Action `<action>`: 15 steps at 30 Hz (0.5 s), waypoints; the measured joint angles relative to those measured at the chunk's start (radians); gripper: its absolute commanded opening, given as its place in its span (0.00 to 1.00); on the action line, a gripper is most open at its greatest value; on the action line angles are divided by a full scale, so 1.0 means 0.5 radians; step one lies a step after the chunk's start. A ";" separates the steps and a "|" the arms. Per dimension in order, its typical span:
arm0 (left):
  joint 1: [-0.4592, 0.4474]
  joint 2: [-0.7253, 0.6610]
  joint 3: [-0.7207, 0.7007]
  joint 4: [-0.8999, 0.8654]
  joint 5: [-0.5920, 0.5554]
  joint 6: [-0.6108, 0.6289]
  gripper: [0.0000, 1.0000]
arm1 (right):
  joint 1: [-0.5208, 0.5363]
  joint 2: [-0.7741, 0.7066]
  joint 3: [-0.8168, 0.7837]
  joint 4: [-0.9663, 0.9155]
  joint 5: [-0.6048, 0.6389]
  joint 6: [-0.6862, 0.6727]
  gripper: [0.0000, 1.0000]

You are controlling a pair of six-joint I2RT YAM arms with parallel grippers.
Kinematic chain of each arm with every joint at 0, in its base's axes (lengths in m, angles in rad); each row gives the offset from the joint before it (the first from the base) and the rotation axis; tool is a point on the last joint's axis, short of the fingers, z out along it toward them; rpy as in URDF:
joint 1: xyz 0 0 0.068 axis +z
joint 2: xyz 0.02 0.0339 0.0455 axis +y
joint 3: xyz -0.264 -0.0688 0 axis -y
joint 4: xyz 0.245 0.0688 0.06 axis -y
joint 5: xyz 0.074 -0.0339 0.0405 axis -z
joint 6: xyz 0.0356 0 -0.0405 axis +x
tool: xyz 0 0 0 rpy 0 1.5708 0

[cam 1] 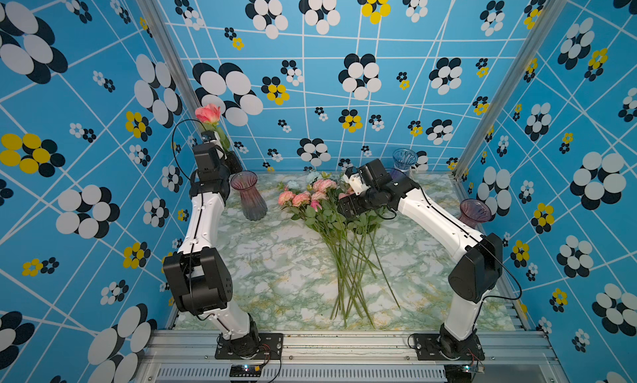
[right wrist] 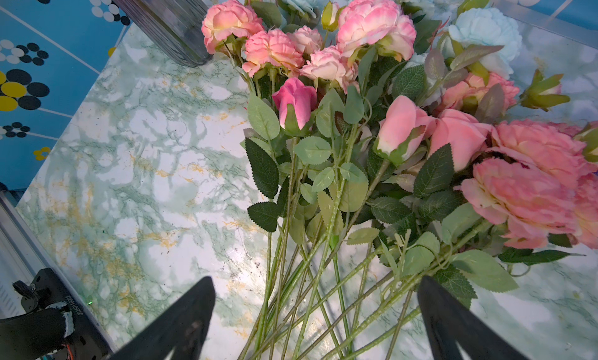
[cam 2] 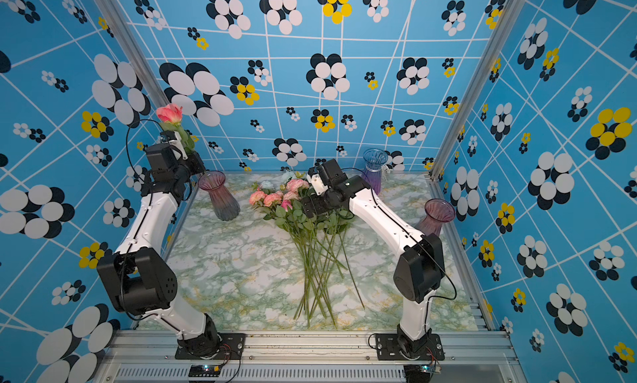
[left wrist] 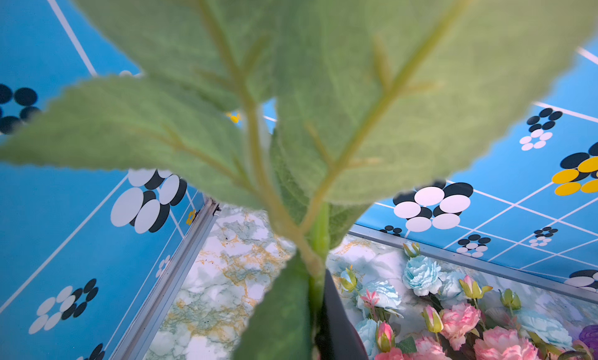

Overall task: Place the pink flowers into the vase
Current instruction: Place the flower in the vase.

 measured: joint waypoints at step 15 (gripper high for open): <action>-0.002 0.089 0.000 -0.002 -0.038 0.031 0.15 | -0.001 0.000 -0.071 0.016 0.000 0.008 0.99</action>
